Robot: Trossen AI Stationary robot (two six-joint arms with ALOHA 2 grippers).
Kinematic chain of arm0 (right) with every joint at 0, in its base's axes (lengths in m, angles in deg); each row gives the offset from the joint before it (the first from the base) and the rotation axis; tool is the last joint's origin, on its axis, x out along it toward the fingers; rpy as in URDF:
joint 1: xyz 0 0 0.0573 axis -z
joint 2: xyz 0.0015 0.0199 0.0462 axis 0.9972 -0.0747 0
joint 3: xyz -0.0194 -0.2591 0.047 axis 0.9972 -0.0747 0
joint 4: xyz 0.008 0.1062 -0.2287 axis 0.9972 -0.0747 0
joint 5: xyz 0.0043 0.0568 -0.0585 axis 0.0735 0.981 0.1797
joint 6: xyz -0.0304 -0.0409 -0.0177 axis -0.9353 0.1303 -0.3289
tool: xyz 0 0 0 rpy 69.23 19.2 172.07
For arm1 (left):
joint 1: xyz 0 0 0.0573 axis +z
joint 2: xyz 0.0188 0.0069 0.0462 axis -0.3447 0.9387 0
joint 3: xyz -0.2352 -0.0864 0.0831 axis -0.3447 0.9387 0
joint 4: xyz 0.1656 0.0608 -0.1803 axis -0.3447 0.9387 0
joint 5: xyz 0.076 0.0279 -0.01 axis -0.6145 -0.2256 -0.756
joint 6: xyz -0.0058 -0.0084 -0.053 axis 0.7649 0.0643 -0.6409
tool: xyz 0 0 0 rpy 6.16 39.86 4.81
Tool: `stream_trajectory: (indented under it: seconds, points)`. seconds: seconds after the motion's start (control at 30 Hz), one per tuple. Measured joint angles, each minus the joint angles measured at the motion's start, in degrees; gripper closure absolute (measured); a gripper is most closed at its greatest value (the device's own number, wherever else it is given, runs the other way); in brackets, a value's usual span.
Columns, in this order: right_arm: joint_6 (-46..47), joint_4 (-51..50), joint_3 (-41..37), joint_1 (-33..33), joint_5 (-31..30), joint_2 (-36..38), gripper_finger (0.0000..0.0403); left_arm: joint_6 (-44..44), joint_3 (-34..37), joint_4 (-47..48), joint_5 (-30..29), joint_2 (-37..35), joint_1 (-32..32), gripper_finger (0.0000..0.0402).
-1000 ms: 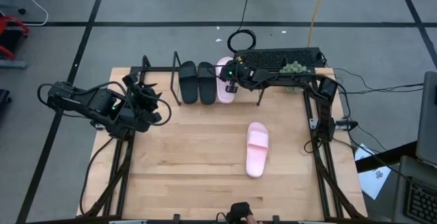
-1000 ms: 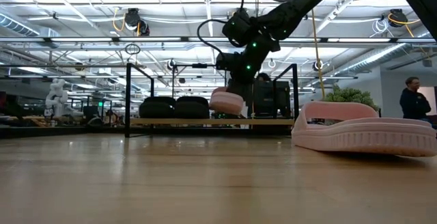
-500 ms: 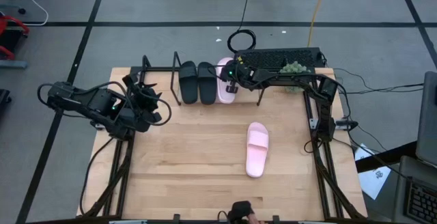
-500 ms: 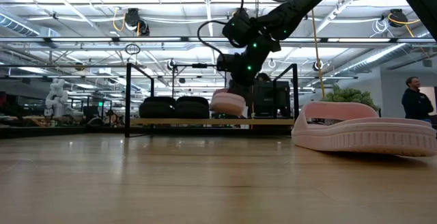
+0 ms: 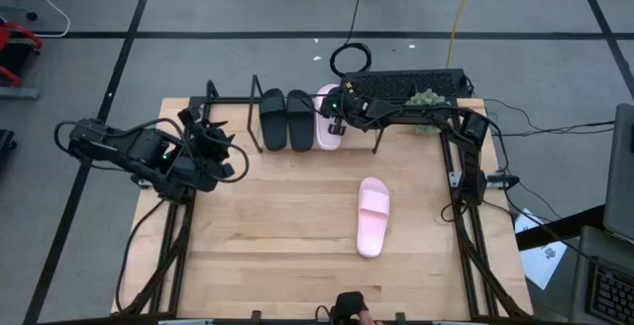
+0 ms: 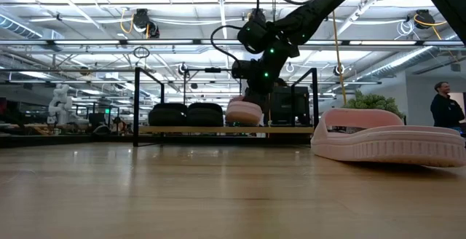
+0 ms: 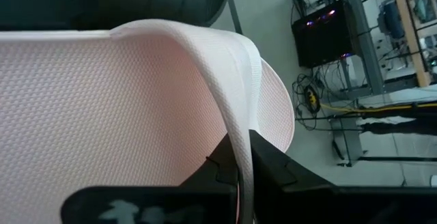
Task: Pick and place slides into the shelf
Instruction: Put the left white slide on the shelf
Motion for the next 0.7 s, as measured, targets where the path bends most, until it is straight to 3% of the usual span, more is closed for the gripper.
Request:
stream_trajectory:
  seconds: [0.7]
  points:
    - [0.36, 1.85, 0.00, -0.33, 1.17, -0.24, 0.0399, 0.65, 0.00, 0.02, -0.02, 0.02, 0.01, 0.0231]
